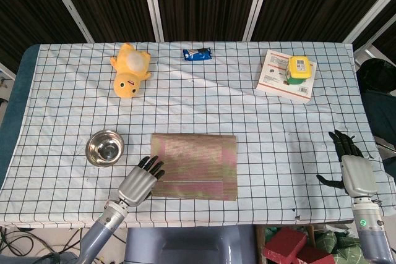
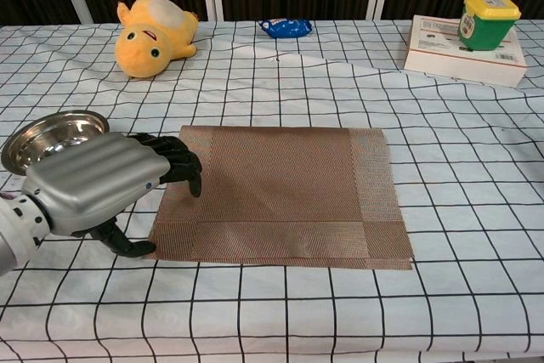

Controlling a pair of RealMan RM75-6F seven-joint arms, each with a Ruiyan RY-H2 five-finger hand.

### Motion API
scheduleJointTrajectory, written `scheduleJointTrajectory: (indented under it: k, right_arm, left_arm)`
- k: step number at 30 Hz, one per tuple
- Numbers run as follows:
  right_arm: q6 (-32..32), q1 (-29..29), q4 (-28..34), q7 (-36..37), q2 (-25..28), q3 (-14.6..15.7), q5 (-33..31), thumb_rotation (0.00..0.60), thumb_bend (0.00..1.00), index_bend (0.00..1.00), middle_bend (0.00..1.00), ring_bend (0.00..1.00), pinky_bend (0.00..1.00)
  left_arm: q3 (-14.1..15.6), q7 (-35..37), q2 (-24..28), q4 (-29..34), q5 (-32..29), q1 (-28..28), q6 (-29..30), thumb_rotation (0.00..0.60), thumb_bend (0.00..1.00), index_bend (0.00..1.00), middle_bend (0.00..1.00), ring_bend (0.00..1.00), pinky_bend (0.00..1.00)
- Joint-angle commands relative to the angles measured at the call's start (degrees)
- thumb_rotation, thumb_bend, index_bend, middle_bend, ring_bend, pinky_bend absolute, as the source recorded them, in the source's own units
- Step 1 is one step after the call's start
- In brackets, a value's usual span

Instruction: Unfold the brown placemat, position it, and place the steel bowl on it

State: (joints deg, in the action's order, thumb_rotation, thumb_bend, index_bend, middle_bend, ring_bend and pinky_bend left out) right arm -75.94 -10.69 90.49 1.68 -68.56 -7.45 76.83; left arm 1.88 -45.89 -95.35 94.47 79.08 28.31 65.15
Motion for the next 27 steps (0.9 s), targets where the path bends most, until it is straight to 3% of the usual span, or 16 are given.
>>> scheduleJointTrajectory:
  k: [1, 11, 20, 27]
  right_arm:
    - [0.0, 0.0, 0.0, 0.0, 0.0, 0.0, 0.0, 0.600, 0.05, 0.00, 0.00, 0.00, 0.16]
    - [0.0, 0.0, 0.1, 0.1, 0.0, 0.0, 0.0, 0.600, 0.05, 0.00, 0.00, 0.00, 0.16]
    - [0.2, 0.0, 0.1, 0.2, 0.1, 0.0, -0.2, 0.600, 0.05, 0.00, 0.00, 0.00, 0.16]
    - [0.2, 0.0, 0.2, 0.2, 0.1, -0.1, -0.2, 0.600, 0.05, 0.00, 0.00, 0.00, 0.16]
  left_arm:
    - [0.1, -0.2, 0.0, 0.0, -0.1, 0.0, -0.1, 0.600, 0.18, 0.33, 0.19, 0.08, 0.17]
    - [0.1, -0.2, -0.3, 0.1, 0.1, 0.1, -0.1, 0.600, 0.18, 0.35, 0.20, 0.08, 0.17]
    - [0.2, -0.1, -0.7, -0.2, -0.1, 0.2, -0.5, 0.600, 0.21, 0.47, 0.21, 0.08, 0.17]
    - [0.6, 0.0, -0.9, -0.5, 0.0, 0.2, -0.9, 0.600, 0.21, 0.49, 0.21, 0.08, 0.17]
